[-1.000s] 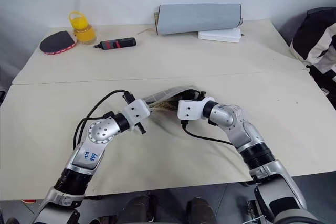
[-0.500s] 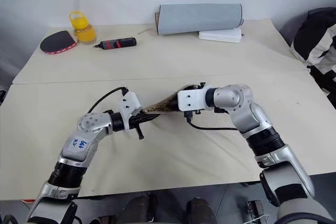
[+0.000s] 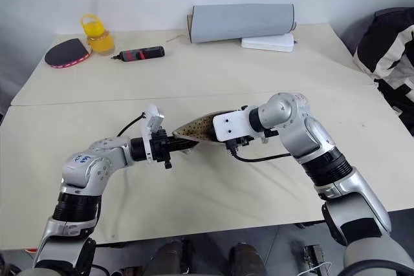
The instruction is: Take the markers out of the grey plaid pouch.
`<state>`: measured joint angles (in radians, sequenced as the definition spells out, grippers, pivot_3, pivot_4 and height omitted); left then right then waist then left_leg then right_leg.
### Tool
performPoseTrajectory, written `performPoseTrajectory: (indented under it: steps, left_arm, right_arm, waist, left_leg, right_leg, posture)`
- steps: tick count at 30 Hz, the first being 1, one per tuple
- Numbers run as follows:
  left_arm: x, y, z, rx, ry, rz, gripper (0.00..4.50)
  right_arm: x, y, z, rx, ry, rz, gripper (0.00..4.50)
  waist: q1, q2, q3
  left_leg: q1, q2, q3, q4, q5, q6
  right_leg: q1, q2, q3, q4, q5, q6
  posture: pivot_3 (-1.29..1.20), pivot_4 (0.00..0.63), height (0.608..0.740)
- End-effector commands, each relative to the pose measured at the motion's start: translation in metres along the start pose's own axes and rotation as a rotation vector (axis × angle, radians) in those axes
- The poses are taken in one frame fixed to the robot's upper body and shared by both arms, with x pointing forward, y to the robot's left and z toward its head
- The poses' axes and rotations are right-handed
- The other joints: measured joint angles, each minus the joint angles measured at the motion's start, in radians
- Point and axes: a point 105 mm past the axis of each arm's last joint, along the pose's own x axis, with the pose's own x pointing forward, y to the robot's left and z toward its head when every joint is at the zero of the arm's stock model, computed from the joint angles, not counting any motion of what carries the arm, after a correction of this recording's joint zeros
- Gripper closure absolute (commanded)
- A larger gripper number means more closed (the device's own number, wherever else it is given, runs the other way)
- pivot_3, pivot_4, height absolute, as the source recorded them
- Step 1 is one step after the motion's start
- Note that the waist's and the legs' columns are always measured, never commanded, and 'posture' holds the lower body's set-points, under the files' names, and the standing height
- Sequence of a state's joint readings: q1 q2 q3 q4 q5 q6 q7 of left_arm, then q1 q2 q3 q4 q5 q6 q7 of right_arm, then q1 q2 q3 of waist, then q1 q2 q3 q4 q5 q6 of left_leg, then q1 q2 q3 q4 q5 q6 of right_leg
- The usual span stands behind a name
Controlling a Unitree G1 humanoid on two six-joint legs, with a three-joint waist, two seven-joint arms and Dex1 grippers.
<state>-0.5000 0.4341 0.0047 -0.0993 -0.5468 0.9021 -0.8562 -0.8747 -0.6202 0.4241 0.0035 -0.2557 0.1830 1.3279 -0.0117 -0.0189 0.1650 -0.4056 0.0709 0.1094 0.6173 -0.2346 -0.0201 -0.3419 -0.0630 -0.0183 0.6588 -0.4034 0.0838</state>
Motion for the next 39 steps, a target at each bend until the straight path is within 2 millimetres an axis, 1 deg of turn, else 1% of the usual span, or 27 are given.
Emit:
performPoseTrajectory:
  steps: [1, 4, 5, 7, 8, 10, 12, 15, 19, 24, 27, 31, 36, 39]
  left_arm:
    - [0.001, -0.019, 0.012, 0.030, -0.011, -0.112, 4.50]
    - [0.002, -0.023, 0.020, -0.042, -0.061, -0.139, 4.50]
    - [0.002, -0.022, 0.018, -0.063, -0.057, -0.139, 4.50]
    - [0.005, -0.009, 0.003, -0.042, 0.000, -0.062, 4.50]
    - [0.006, -0.005, -0.001, -0.041, 0.014, -0.037, 4.50]
    - [0.010, -0.001, -0.005, -0.010, 0.017, -0.007, 4.50]
    - [0.012, 0.003, -0.009, 0.006, 0.018, 0.014, 4.50]
    - [0.013, 0.005, -0.011, 0.016, 0.009, 0.028, 4.50]
    - [0.017, 0.000, -0.014, 0.017, 0.000, 0.021, 4.50]
    - [0.019, -0.001, -0.015, 0.030, -0.007, 0.029, 4.50]
    - [0.020, -0.001, -0.013, 0.033, -0.022, 0.037, 4.50]
    - [0.021, 0.000, -0.013, 0.035, -0.023, 0.051, 4.50]
    - [0.020, 0.000, -0.014, 0.036, -0.025, 0.057, 4.50]
    - [0.019, 0.000, -0.013, 0.044, -0.026, 0.067, 4.50]
  right_arm:
    - [-0.018, 0.004, 0.008, 0.000, -0.007, 0.046, 2.06]
    - [-0.027, 0.009, 0.015, 0.029, -0.031, 0.093, 2.06]
    - [-0.028, 0.011, 0.015, 0.035, -0.029, 0.102, 2.06]
    - [-0.018, 0.011, 0.005, 0.043, 0.012, 0.096, 2.06]
    - [-0.014, 0.012, 0.002, 0.045, 0.023, 0.093, 2.06]
    - [-0.004, 0.008, -0.008, 0.037, 0.062, 0.055, 2.06]
    - [0.000, 0.003, -0.013, 0.027, 0.079, 0.027, 2.06]
    - [0.001, 0.000, -0.011, 0.032, 0.066, 0.013, 2.06]
    - [0.007, 0.004, -0.016, 0.001, 0.085, 0.022, 2.06]
    - [0.008, 0.004, -0.011, 0.020, 0.050, 0.015, 2.06]
    - [0.007, 0.001, -0.008, 0.012, 0.040, -0.005, 2.65]
    - [0.006, 0.000, -0.008, 0.013, 0.035, -0.016, 4.03]
    - [0.001, -0.002, -0.006, 0.011, 0.018, -0.041, 4.07]
    - [-0.011, -0.008, 0.002, 0.006, -0.013, -0.070, 4.07]
  waist:
    - [0.003, 0.000, 0.000]
    - [0.006, 0.000, 0.000]
    - [0.006, 0.000, 0.000]
    - [0.005, 0.000, 0.000]
    - [0.005, 0.000, 0.000]
    - [0.005, 0.000, 0.000]
    - [0.004, 0.000, 0.000]
    - [0.007, 0.000, 0.000]
    - [0.006, 0.000, 0.000]
    - [0.006, 0.000, 0.000]
    - [0.007, 0.000, 0.000]
    - [0.008, -0.001, 0.000]
    - [0.007, -0.001, 0.000]
    - [0.008, -0.001, 0.000]
  left_leg:
    - [0.000, 0.000, 0.000, 0.000, 0.000, 0.000]
    - [0.000, 0.000, 0.000, 0.001, 0.000, 0.000]
    - [0.000, 0.000, 0.000, 0.001, 0.000, 0.000]
    - [0.000, 0.000, 0.000, 0.001, 0.000, 0.000]
    - [0.000, 0.000, 0.000, 0.001, 0.000, 0.000]
    - [0.000, 0.000, 0.000, 0.001, 0.000, 0.000]
    - [0.000, 0.000, 0.001, 0.003, 0.000, 0.000]
    - [0.001, 0.000, 0.001, 0.004, 0.000, 0.000]
    - [0.001, 0.000, 0.001, 0.004, 0.000, 0.000]
    - [0.001, 0.000, 0.001, 0.004, 0.000, 0.000]
    - [0.001, 0.000, 0.001, 0.004, 0.000, 0.000]
    - [0.000, 0.000, 0.001, 0.004, 0.000, 0.000]
    - [0.000, 0.000, 0.001, 0.004, 0.000, 0.000]
    - [0.000, 0.000, 0.001, 0.004, 0.000, 0.000]
  right_leg:
    - [0.000, 0.000, 0.000, 0.000, 0.000, 0.000]
    - [0.000, 0.000, 0.000, -0.001, 0.000, 0.000]
    - [0.000, 0.000, 0.000, -0.001, 0.000, 0.000]
    - [0.000, 0.000, 0.000, -0.002, 0.000, 0.000]
    - [0.000, 0.000, 0.001, -0.003, 0.000, 0.000]
    - [0.000, 0.000, 0.001, -0.004, 0.000, 0.000]
    - [0.000, 0.000, 0.001, -0.003, 0.000, 0.000]
    - [0.000, 0.000, 0.001, -0.003, 0.000, 0.000]
    - [0.000, 0.000, 0.001, -0.002, 0.000, 0.000]
    - [0.000, 0.000, 0.001, -0.002, 0.000, 0.000]
    - [0.000, 0.000, 0.001, -0.002, 0.000, 0.000]
    - [0.001, 0.000, 0.001, -0.002, 0.000, 0.000]
    - [0.000, 0.000, 0.001, -0.002, 0.000, 0.000]
    - [0.000, 0.000, 0.001, -0.002, 0.000, 0.000]
  posture:
    - [0.00, 0.150, 0.740]
    - [0.00, 0.150, 0.740]
    - [0.00, 0.150, 0.740]
    - [0.00, 0.150, 0.740]
    - [0.00, 0.150, 0.740]
    - [0.00, 0.150, 0.740]
    - [0.00, 0.150, 0.740]
    - [0.00, 0.150, 0.740]
    - [0.00, 0.150, 0.740]
    - [0.00, 0.150, 0.740]
    - [0.00, 0.150, 0.740]
    - [0.00, 0.150, 0.740]
    - [0.00, 0.150, 0.740]
    - [0.00, 0.150, 0.740]
